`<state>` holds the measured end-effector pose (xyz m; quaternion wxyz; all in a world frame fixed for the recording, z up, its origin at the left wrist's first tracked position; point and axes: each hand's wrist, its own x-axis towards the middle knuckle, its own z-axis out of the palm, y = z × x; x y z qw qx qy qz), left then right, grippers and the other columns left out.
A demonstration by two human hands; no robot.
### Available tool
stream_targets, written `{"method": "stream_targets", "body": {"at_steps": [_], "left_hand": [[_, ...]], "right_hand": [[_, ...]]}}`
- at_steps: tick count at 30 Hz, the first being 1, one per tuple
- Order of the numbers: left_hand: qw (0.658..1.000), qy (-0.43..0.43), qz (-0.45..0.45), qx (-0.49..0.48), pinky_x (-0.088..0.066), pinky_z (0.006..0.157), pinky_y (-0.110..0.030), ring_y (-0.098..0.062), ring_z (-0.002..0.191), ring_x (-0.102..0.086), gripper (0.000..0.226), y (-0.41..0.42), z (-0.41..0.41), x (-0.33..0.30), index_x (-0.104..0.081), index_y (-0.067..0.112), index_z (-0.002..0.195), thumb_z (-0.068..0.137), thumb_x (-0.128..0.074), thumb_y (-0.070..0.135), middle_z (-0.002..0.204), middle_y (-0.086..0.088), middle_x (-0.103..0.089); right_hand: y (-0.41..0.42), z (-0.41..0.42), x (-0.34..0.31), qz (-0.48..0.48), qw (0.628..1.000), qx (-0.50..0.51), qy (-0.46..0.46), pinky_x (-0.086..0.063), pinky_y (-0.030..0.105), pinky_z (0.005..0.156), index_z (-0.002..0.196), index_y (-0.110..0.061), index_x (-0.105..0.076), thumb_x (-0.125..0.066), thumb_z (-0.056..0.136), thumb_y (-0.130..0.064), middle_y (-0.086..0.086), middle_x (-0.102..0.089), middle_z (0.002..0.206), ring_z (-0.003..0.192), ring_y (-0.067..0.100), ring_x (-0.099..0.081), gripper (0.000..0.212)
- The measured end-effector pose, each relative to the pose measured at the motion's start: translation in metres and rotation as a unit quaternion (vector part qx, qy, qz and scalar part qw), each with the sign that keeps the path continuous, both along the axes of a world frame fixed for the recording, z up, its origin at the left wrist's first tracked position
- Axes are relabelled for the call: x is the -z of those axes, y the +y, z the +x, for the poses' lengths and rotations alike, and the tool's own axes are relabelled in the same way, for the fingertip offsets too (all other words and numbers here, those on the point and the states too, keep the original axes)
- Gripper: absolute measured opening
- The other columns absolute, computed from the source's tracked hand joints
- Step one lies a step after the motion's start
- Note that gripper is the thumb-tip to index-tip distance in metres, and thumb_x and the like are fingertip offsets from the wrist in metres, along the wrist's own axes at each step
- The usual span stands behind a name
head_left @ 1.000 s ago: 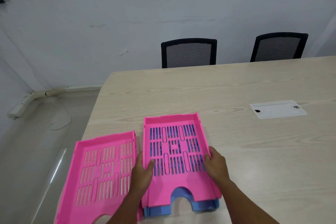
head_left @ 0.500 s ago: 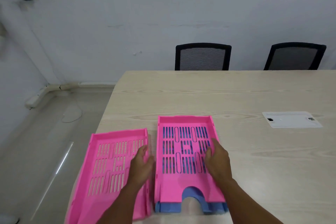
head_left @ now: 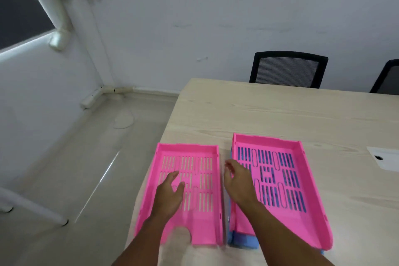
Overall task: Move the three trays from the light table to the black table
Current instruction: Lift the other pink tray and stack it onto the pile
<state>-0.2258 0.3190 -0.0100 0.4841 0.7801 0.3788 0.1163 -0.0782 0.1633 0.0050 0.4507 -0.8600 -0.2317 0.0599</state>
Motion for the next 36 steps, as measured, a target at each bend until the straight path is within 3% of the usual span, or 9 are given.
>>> {"method": "stream_targets", "body": {"at_steps": [4, 8, 11, 16, 20, 25, 28, 32, 36], "left_hand": [[0.998, -0.001, 0.048, -0.032, -0.031, 0.105, -0.022, -0.023, 0.141, -0.044, 0.037, 0.027, -0.024, 0.008, -0.061, 0.011, 0.130, 0.094, -0.061, 0.009, 0.146, -0.008, -0.055], [0.997, 0.020, 0.052, -0.045, -0.025, 0.112, -0.024, -0.020, 0.151, -0.025, 0.047, 0.042, -0.039, 0.021, -0.052, 0.010, 0.141, 0.095, -0.059, 0.009, 0.161, -0.005, -0.033], [0.997, 0.037, 0.003, -0.063, -0.029, 0.117, -0.035, -0.024, 0.148, -0.031, 0.059, 0.044, -0.046, 0.029, -0.035, 0.010, 0.152, 0.097, -0.056, 0.011, 0.164, -0.006, -0.027], [0.987, 0.084, -0.086, -0.107, -0.040, 0.110, -0.041, -0.034, 0.136, -0.047, 0.061, 0.053, -0.055, 0.038, -0.030, 0.010, 0.154, 0.098, -0.053, 0.012, 0.155, -0.014, -0.042], [0.983, 0.090, -0.116, -0.108, -0.054, 0.094, -0.042, -0.033, 0.106, -0.065, 0.044, 0.061, -0.060, 0.048, -0.052, 0.012, 0.142, 0.098, -0.049, 0.012, 0.124, -0.015, -0.068], [0.980, 0.037, -0.152, -0.122, -0.057, 0.078, -0.042, -0.030, 0.085, -0.069, 0.037, 0.071, -0.061, 0.042, -0.068, 0.017, 0.124, 0.097, -0.045, 0.006, 0.093, -0.008, -0.074], [0.974, 0.002, -0.182, -0.135, -0.055, 0.089, -0.049, -0.033, 0.095, -0.070, 0.035, 0.080, -0.064, 0.035, -0.071, 0.021, 0.117, 0.098, -0.047, 0.004, 0.099, -0.009, -0.076], [0.965, -0.060, -0.197, -0.160, -0.050, 0.101, -0.047, -0.027, 0.103, -0.065, 0.036, 0.091, -0.066, 0.022, -0.063, 0.010, 0.131, 0.099, -0.049, 0.001, 0.115, -0.009, -0.071], [0.967, -0.097, -0.179, -0.152, -0.045, 0.107, -0.051, -0.029, 0.117, -0.063, 0.039, 0.095, -0.060, 0.004, -0.056, 0.010, 0.138, 0.100, -0.049, 0.004, 0.128, -0.013, -0.068]], "right_hand": [[0.033, -0.024, 0.009, -0.020, 0.998, -0.030, 0.043, -0.046, 0.041, 0.110, 0.131, 0.000, -0.061, -0.055, 0.095, -0.006, 0.017, -0.066, 0.130, 0.121, 0.028, -0.062, 0.038], [0.050, -0.045, 0.020, -0.081, 0.993, -0.012, 0.087, -0.028, 0.032, 0.116, 0.146, -0.001, -0.044, -0.053, 0.096, -0.011, 0.016, -0.048, 0.149, 0.140, 0.029, -0.042, 0.051], [0.052, -0.059, 0.032, -0.105, 0.987, 0.017, 0.123, -0.030, 0.033, 0.115, 0.149, -0.003, -0.036, -0.055, 0.095, -0.011, 0.015, -0.042, 0.151, 0.139, 0.029, -0.041, 0.058], [0.051, -0.067, 0.044, -0.134, 0.976, 0.056, 0.161, -0.035, 0.041, 0.115, 0.153, -0.002, -0.025, -0.059, 0.093, -0.008, 0.017, -0.033, 0.155, 0.138, 0.033, -0.043, 0.070], [0.047, -0.066, 0.051, -0.128, 0.972, 0.079, 0.178, -0.047, 0.047, 0.107, 0.155, -0.006, -0.023, -0.059, 0.093, -0.005, 0.019, -0.048, 0.146, 0.124, 0.035, -0.057, 0.072], [0.049, -0.071, 0.043, -0.102, 0.978, 0.093, 0.154, -0.051, 0.046, 0.102, 0.145, -0.006, -0.040, -0.060, 0.092, -0.002, 0.011, -0.058, 0.130, 0.118, 0.032, -0.061, 0.057], [0.056, -0.071, 0.030, -0.067, 0.984, 0.091, 0.135, -0.051, 0.040, 0.098, 0.143, -0.008, -0.045, -0.058, 0.091, 0.002, 0.010, -0.060, 0.129, 0.114, 0.029, -0.063, 0.054], [0.066, -0.059, 0.013, -0.016, 0.992, 0.093, 0.085, -0.043, 0.041, 0.111, 0.146, -0.006, -0.046, -0.054, 0.092, 0.006, 0.011, -0.058, 0.141, 0.127, 0.030, -0.057, 0.055], [0.065, -0.042, -0.007, 0.009, 0.995, 0.092, 0.040, -0.061, 0.042, 0.088, 0.141, -0.008, -0.054, -0.054, 0.093, 0.006, 0.012, -0.066, 0.132, 0.083, 0.025, -0.070, 0.050]]}}
